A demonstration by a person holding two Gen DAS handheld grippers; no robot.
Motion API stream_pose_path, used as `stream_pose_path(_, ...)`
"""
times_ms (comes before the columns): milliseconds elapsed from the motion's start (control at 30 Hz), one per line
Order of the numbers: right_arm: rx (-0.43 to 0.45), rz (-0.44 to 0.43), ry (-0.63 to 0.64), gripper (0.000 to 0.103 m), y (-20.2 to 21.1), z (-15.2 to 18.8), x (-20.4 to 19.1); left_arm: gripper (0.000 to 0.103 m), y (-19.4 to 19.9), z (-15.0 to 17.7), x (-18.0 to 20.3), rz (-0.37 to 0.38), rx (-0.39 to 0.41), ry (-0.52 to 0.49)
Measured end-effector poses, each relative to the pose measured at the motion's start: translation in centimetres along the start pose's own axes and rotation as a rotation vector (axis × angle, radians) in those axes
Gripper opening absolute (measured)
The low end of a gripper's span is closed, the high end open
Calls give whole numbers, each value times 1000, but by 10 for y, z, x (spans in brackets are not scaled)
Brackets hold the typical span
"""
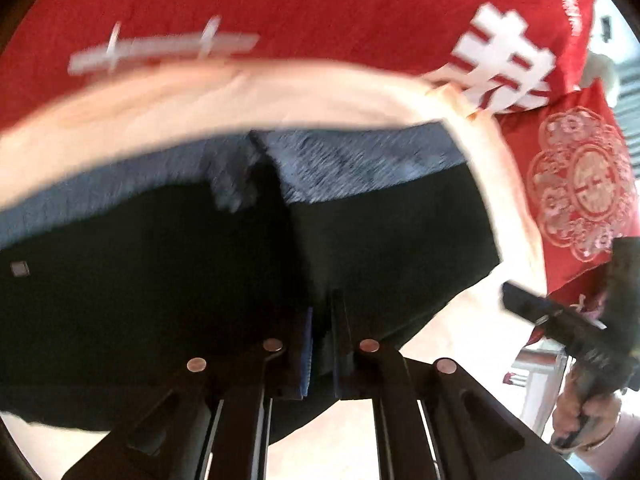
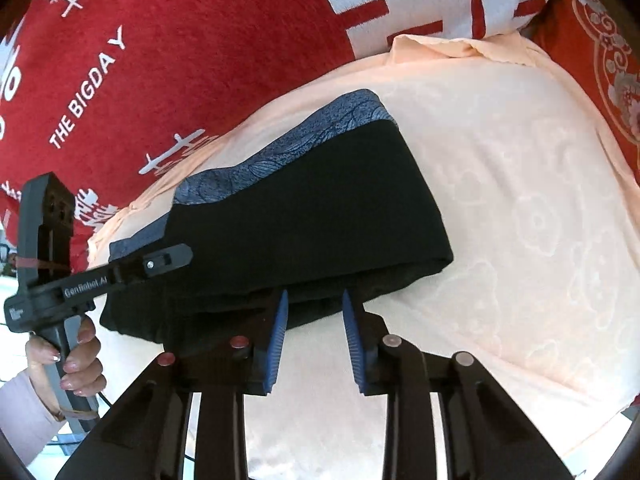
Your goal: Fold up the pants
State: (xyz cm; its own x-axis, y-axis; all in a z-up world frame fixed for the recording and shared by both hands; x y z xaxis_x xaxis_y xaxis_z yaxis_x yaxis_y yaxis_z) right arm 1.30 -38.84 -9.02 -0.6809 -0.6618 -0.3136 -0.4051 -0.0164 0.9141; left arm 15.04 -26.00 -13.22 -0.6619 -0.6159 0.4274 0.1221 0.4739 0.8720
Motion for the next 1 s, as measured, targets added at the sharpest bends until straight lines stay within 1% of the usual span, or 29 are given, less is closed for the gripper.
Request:
stream_pose_path(67, -2, -12, 3, 31, 4, 1, 3, 9, -4, 5, -5, -3, 4, 21)
stream_pose_path(167, 11, -11, 30, 32, 8, -9, 10, 9, -3, 7, -5, -27, 23, 12)
stream_pose_path(267, 38, -18, 50, 32, 4, -39, 19, 9, -3, 8, -4, -43, 31, 8)
stream_pose_path(400, 65, 7, 59, 31, -16, -82, 30, 9, -3, 8, -1, -57, 43, 26)
stream_pose_path(467, 72, 1, 54, 24, -33, -102, 32, 9, -1, 9, -3, -69, 54, 34)
stream_pose_path(533, 45, 9, 67, 23, -56, -109, 30, 9, 0, 10, -3, -88, 65, 47)
stream_pose_path(567, 26, 13, 78, 23, -66, -108, 29, 9, 1, 10, -4, -96, 71, 54)
stream_pose_path(600, -11, 31, 107, 23, -80, -103, 27, 9, 3, 10, -4, -104, 82, 72)
stream_pose_path(633, -26, 70, 152, 23, -89, -97, 24, 9, 4, 11, -4, -105, 84, 95)
stream_pose_path(667, -6, 92, 196, 23, -88, -95, 18, 9, 5, 11, -4, -106, 85, 112)
stream_pose_path(700, -2, 100, 235, 23, -86, -93, 12, 12, 7, 10, -5, -110, 88, 131)
stream_pose_path(733, -9, 98, 267, 23, -84, -89, 6, 25, 8, 10, -6, -121, 89, 140)
stream_pose_path(767, -18, 88, 294, 23, -81, -82, -1, 37, 11, 10, -8, -153, 94, 151)
stream_pose_path(800, -28, 81, 319, 23, -79, -76, -7, 64, 15, 10, -11, -186, 106, 160)
stream_pose_path(833, -33, 83, 359, 23, -76, -69, -14, 74, 22, 10, -13, -217, 134, 171)
stream_pose_path(867, -33, 82, 394, 23, -74, -64, -21, 74, 26, 10, -16, -236, 147, 179)
stream_pose_path(933, -39, 49, 421, 23, -72, -53, -36, 74, 30, 13, -21, -273, 136, 193)
stream_pose_path(1000, -83, -18, 393, 23, -75, -36, -52, 74, 34, 18, -30, -351, 124, 203)
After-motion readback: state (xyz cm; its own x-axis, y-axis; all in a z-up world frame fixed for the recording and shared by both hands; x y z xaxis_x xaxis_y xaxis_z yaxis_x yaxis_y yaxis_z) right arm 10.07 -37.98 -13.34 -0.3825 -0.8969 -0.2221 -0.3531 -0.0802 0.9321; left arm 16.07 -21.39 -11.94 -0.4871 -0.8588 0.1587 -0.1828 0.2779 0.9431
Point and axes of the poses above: each gripper's, at about its wrist camera, not at the fingertips, and y roughly against the way its jaws point, x to its right, z to its underside, the point moved 7 cm from there along -y, roughly the way its jaws point, and after that the axes turned 11 degrees about x, right-handed, at the moved point
